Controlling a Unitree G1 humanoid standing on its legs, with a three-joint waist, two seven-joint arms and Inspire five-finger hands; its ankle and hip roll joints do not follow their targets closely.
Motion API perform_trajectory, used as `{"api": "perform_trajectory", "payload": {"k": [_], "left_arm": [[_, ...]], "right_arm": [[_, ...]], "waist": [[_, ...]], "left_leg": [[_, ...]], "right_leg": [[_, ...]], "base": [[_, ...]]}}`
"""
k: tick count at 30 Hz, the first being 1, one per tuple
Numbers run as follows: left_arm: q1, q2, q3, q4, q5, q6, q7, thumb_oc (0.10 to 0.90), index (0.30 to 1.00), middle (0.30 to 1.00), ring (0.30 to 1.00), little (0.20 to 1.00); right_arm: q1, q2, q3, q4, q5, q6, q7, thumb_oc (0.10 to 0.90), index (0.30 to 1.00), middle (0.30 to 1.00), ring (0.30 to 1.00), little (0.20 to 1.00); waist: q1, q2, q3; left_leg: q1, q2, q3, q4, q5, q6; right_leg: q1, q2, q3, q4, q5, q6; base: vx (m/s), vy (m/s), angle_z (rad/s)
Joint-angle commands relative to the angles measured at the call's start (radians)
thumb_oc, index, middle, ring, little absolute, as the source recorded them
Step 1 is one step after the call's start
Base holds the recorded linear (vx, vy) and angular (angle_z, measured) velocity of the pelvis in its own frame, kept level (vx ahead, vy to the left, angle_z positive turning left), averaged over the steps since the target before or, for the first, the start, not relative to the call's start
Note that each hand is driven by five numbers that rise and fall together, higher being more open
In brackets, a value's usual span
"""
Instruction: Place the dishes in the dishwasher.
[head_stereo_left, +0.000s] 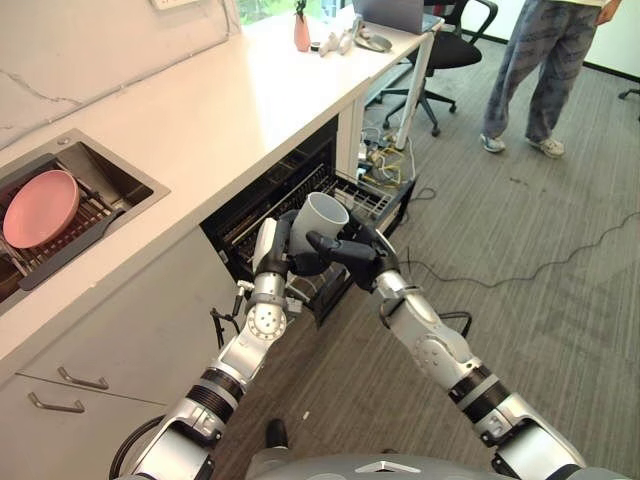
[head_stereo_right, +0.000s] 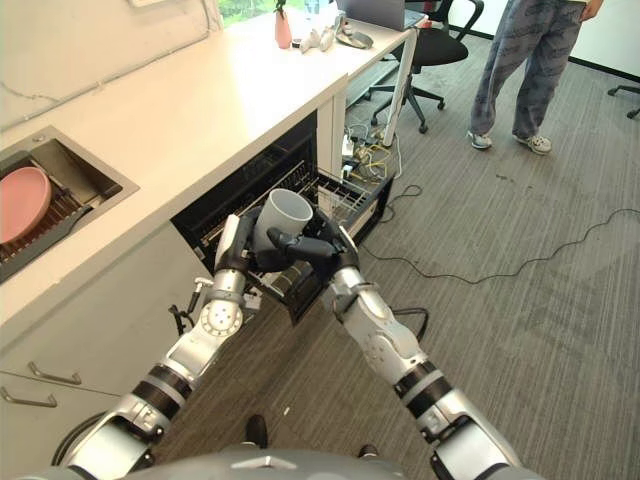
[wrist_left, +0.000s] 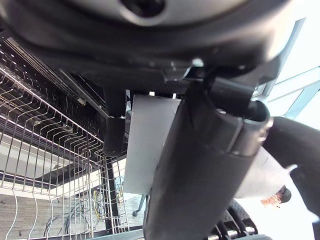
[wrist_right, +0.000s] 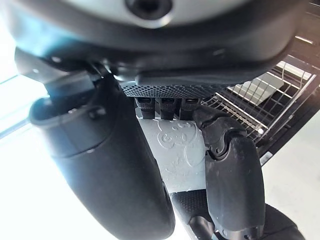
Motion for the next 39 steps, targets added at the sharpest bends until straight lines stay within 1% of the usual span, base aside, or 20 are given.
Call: {"api": "perform_trajectory", "payload": {"k": [1,2,3,4,5,8,9,10,11,12,15,23,24,25,28,32,34,37,38,39], "left_arm": [[-0.248,-0.039,-0.121,0.021,0.104,-0.086,0.065,0.4,0.3,0.3,0.3,0.3],[-0.248,-0.039,-0.121,0.021,0.104,-0.086,0.065,0.4,0.3,0.3,0.3,0.3],[-0.266,-0.055,-0.144,0.035,0.119,-0.084,0.087,0.4,0.3,0.3,0.3,0.3],[-0.266,-0.055,-0.144,0.035,0.119,-0.084,0.087,0.4,0.3,0.3,0.3,0.3],[-0.289,-0.07,-0.17,0.052,0.133,-0.083,0.11,0.4,0.3,0.3,0.3,0.3],[-0.316,-0.087,-0.207,0.07,0.15,-0.083,0.141,0.4,0.3,0.3,0.3,0.3],[-0.32,-0.091,-0.217,0.071,0.154,-0.085,0.147,0.4,0.3,0.3,0.3,0.3],[-0.326,-0.095,-0.228,0.073,0.156,-0.088,0.154,0.4,0.3,0.3,0.3,0.3],[-0.332,-0.099,-0.238,0.074,0.158,-0.091,0.159,0.4,0.3,0.3,0.3,0.3],[-0.337,-0.103,-0.246,0.075,0.158,-0.091,0.161,0.4,0.3,0.3,0.3,0.3],[-0.358,-0.108,-0.268,0.071,0.153,-0.11,0.173,0.4,0.3,0.3,0.3,0.3],[-0.371,-0.108,-0.282,0.058,0.149,-0.12,0.19,0.4,0.3,0.3,0.3,0.3],[-0.371,-0.107,-0.286,0.064,0.149,-0.123,0.189,0.529,0.493,0.493,0.493,0.493],[-0.369,-0.106,-0.288,0.066,0.146,-0.124,0.187,0.8,0.9,0.9,0.9,0.9],[-0.363,-0.1,-0.291,0.064,0.147,-0.127,0.18,0.8,0.9,0.9,0.9,0.9],[-0.332,-0.08,-0.286,0.072,0.166,-0.121,0.183,0.8,0.9,0.9,0.9,0.9],[-0.331,-0.08,-0.287,0.071,0.166,-0.12,0.183,0.8,0.9,0.9,0.9,0.9],[-0.251,-0.037,-0.269,0.038,0.198,-0.113,0.156,0.8,0.9,0.9,0.9,0.9],[-0.251,-0.037,-0.269,0.038,0.198,-0.113,0.156,0.8,0.9,0.9,0.9,0.9],[-0.209,-0.013,-0.261,0.019,0.21,-0.112,0.135,0.8,0.9,0.9,0.9,0.9]], "right_arm": [[-0.19,0.137,0.035,0.003,0.011,-0.095,-0.012,0.8,0.9,0.9,0.9,0.9],[-0.19,0.137,0.035,0.003,0.011,-0.095,-0.012,0.8,0.9,0.9,0.9,0.9],[-0.202,0.169,0.043,0.036,0.006,-0.103,-0.032,0.8,0.9,0.9,0.9,0.9],[-0.202,0.169,0.043,0.036,0.006,-0.103,-0.032,0.8,0.9,0.9,0.9,0.9],[-0.219,0.199,0.047,0.07,0.001,-0.116,-0.056,0.8,0.9,0.9,0.9,0.9],[-0.249,0.236,0.05,0.118,-0.024,-0.134,-0.081,0.8,0.9,0.9,0.9,0.9],[-0.257,0.245,0.05,0.13,-0.032,-0.142,-0.089,0.769,0.853,0.853,0.853,0.853],[-0.27,0.256,0.05,0.149,-0.044,-0.147,-0.095,0.596,0.594,0.594,0.594,0.594],[-0.284,0.263,0.05,0.164,-0.052,-0.156,-0.102,0.596,0.594,0.594,0.594,0.594],[-0.291,0.272,0.046,0.173,-0.055,-0.164,-0.11,0.4,0.3,0.3,0.3,0.3],[-0.329,0.29,0.026,0.21,-0.088,-0.197,-0.125,0.4,0.3,0.3,0.3,0.3],[-0.33,0.319,-0.005,0.231,-0.103,-0.253,-0.154,0.4,0.3,0.3,0.3,0.3],[-0.331,0.323,-0.017,0.228,-0.118,-0.272,-0.168,0.4,0.3,0.3,0.3,0.3],[-0.332,0.321,-0.027,0.215,-0.138,-0.285,-0.177,0.4,0.3,0.3,0.3,0.3],[-0.335,0.311,-0.047,0.192,-0.182,-0.304,-0.204,0.4,0.3,0.3,0.3,0.3],[-0.346,0.275,-0.139,0.137,-0.267,-0.356,-0.296,0.4,0.3,0.3,0.3,0.3],[-0.345,0.275,-0.139,0.136,-0.268,-0.355,-0.298,0.4,0.3,0.3,0.3,0.3],[-0.345,0.234,-0.239,0.133,-0.34,-0.371,-0.4,0.4,0.3,0.3,0.3,0.3],[-0.345,0.234,-0.239,0.133,-0.34,-0.371,-0.4,0.4,0.3,0.3,0.3,0.3],[-0.346,0.218,-0.272,0.145,-0.355,-0.366,-0.425,0.4,0.3,0.3,0.3,0.3]], "waist": [[0.021,-0.061,-0.008],[0.021,-0.061,-0.008],[0.023,-0.061,-0.006],[0.023,-0.061,-0.006],[0.026,-0.062,-0.002],[0.031,-0.062,0.003],[0.032,-0.061,0.004],[0.035,-0.06,0.005],[0.037,-0.061,0.007],[0.039,-0.061,0.009],[0.047,-0.06,0.014],[0.054,-0.054,0.017],[0.054,-0.052,0.016],[0.054,-0.051,0.015],[0.055,-0.051,0.013],[0.062,-0.05,0.007],[0.062,-0.051,0.007],[0.078,-0.052,0.004],[0.078,-0.052,0.004],[0.088,-0.056,0.004]], "left_leg": [[0.054,0.037,-0.017,0.003,-0.063,-0.046],[0.054,0.037,-0.017,0.003,-0.063,-0.046],[0.051,0.036,-0.021,0.003,-0.064,-0.045],[0.051,0.036,-0.021,0.003,-0.064,-0.045],[0.045,0.035,-0.024,0.003,-0.062,-0.044],[0.038,0.034,-0.03,0.003,-0.061,-0.043],[0.035,0.034,-0.031,0.003,-0.06,-0.043],[0.032,0.034,-0.034,0.003,-0.06,-0.043],[0.029,0.033,-0.036,0.003,-0.058,-0.042],[0.026,0.033,-0.038,0.003,-0.057,-0.042],[0.014,0.031,-0.047,0.003,-0.053,-0.043],[0.013,0.028,-0.058,0.003,-0.055,-0.041],[0.016,0.028,-0.059,0.003,-0.056,-0.04],[0.018,0.027,-0.06,0.003,-0.058,-0.039],[0.022,0.027,-0.06,0.003,-0.06,-0.038],[0.029,0.029,-0.068,0.003,-0.062,-0.038],[0.029,0.029,-0.068,0.003,-0.062,-0.038],[0.034,0.032,-0.081,0.003,-0.063,-0.04],[0.034,0.032,-0.081,0.003,-0.063,-0.04],[0.034,0.033,-0.087,0.003,-0.063,-0.041]], "right_leg": [[-0.007,-0.108,0.068,0.01,-0.018,0.077],[-0.007,-0.108,0.068,0.01,-0.018,0.077],[-0.008,-0.108,0.067,0.01,-0.016,0.078],[-0.008,-0.108,0.067,0.01,-0.016,0.078],[-0.01,-0.108,0.067,0.01,-0.013,0.077],[-0.014,-0.109,0.065,0.01,-0.012,0.078],[-0.015,-0.11,0.063,0.01,-0.012,0.078],[-0.016,-0.111,0.06,0.01,-0.011,0.078],[-0.016,-0.111,0.059,0.01,-0.011,0.078],[-0.018,-0.111,0.058,0.01,-0.01,0.079],[-0.025,-0.112,0.051,0.01,-0.01,0.08],[-0.022,-0.115,0.041,0.01,-0.013,0.082],[-0.02,-0.115,0.041,0.01,-0.014,0.082],[-0.017,-0.115,0.039,0.01,-0.015,0.082],[-0.013,-0.115,0.036,0.01,-0.018,0.082],[0.0,-0.114,0.026,0.011,-0.028,0.082],[0.001,-0.114,0.025,0.011,-0.028,0.082],[0.01,-0.11,0.012,0.013,-0.039,0.081],[0.01,-0.11,0.012,0.013,-0.039,0.081],[0.015,-0.107,0.004,0.013,-0.044,0.079]], "base": [[0.0,0.0,0.0],[0.0,0.0,0.0],[0.0,0.0,0.0],[0.0,0.0,0.0],[0.0,0.0,0.0],[-0.01,0.006,0.02],[-0.01,0.011,0.05],[0.0,0.0,0.0],[0.0,0.0,0.0],[-0.02,0.004,0.06],[-0.01,0.005,0.07],[0.0,0.007,0.07],[0.02,0.01,0.06],[0.02,0.008,0.03],[0.0,0.0,0.0],[0.02,0.004,0.07],[0.01,-0.002,0.17],[0.01,-0.006,0.04],[0.01,-0.015,0.04],[0.0,-0.02,0.03]]}}
